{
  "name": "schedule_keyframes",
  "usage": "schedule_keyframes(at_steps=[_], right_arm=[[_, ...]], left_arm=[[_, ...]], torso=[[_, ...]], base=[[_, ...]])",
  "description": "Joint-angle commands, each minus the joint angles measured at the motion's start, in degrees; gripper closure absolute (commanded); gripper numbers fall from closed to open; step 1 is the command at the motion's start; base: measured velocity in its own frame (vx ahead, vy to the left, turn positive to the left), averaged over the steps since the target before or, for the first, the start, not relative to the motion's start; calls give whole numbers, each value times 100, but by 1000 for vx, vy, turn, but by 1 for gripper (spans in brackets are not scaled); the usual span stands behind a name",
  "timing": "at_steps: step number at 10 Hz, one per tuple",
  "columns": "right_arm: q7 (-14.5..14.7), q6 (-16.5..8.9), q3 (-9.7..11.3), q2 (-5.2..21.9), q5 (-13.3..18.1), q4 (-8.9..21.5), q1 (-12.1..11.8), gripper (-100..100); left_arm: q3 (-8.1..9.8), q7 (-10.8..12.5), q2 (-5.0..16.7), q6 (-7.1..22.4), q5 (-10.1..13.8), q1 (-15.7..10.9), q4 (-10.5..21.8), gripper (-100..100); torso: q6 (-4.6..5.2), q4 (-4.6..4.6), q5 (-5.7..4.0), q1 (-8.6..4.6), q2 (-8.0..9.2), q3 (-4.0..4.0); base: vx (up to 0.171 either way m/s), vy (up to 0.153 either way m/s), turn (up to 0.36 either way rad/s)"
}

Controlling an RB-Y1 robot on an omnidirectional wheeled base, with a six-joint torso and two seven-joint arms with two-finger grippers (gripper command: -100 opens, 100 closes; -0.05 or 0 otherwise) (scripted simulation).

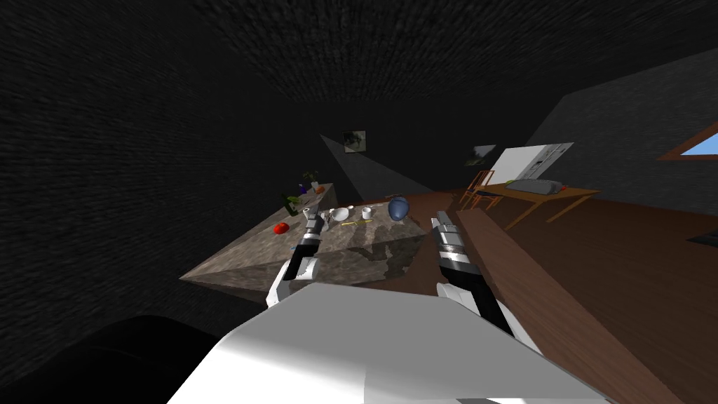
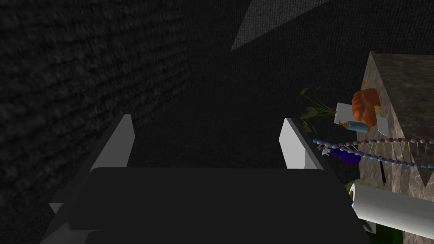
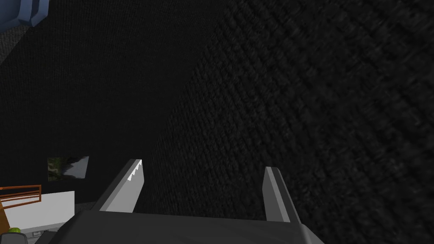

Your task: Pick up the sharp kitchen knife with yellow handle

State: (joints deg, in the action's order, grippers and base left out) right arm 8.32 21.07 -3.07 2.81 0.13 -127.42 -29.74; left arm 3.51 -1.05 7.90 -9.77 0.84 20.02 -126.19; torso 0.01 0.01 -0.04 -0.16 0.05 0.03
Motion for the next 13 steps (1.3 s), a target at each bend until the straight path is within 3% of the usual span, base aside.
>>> schedule_keyframes(at_steps=[1,2,7,13], right_arm=[[0,0,0,0,0,0,0,0],[0,0,0,0,0,0,0,0],[0,0,0,0,0,0,0,0],[0,0,0,0,0,0,-1,0]], left_arm=[[90,79,58,286,-11,-188,25,-100],[90,79,58,340,-11,-188,25,-100],[377,295,134,1160,-28,-690,133,-100],[623,450,141,2000,-42,-1053,273,-100]], torso=[[0,0,0,0,0,0],[0,0,-1,-5,2,1],[-1,0,-1,-3,1,0],[-2,-1,1,4,-2,-1]], base=[[-21,-58,-82],[-16,-49,-33],[-10,-59,-75],[-5,-42,-54]])
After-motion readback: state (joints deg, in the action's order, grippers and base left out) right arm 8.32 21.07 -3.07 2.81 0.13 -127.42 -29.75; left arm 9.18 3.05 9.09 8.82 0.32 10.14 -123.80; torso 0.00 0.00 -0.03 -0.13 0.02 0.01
